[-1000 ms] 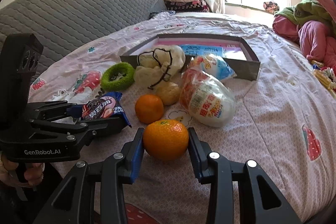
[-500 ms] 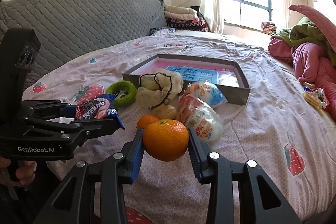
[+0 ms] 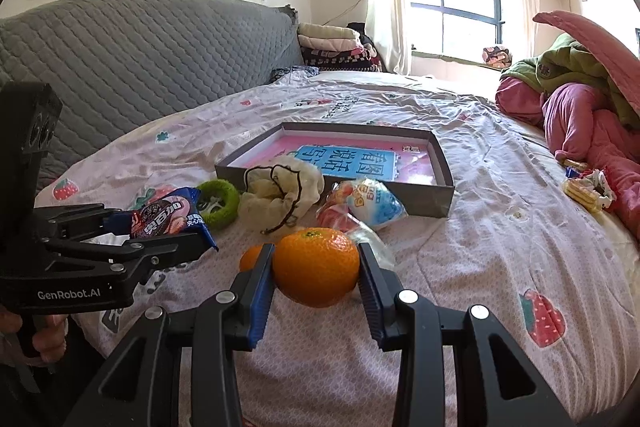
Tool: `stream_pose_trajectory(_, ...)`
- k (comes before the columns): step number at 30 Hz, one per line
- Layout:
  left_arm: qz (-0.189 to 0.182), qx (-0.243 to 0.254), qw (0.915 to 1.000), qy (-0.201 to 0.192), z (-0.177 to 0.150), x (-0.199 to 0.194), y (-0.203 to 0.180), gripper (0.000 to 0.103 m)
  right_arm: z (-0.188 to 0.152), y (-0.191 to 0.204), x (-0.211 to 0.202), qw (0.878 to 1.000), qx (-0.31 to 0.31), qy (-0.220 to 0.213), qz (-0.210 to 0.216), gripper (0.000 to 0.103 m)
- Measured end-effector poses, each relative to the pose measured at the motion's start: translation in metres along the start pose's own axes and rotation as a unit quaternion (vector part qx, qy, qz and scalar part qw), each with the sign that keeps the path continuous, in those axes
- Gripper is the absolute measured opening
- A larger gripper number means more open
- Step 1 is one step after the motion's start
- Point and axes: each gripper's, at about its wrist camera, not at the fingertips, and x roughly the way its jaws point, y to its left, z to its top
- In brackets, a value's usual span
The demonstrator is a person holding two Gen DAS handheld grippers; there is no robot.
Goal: Organize objects
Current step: 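Lift and carry the orange and cookie pack over the grey tray with both grippers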
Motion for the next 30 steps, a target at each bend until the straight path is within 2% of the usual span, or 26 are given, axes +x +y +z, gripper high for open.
stream_pose_trajectory(15,0.004,-0.01,0.9999,-0.01,0.032,0.013,0.006,0.058,0.029,-0.031,0.008,0.999,0.025,-0.013,-0.022,0.04)
stream_pose_trajectory(30,-0.002,-0.01,0.9996,-0.025,0.077,0.034,0.011,0.058,0.053,-0.036,0.028,0.999,0.018,-0.012,-0.025,0.04)
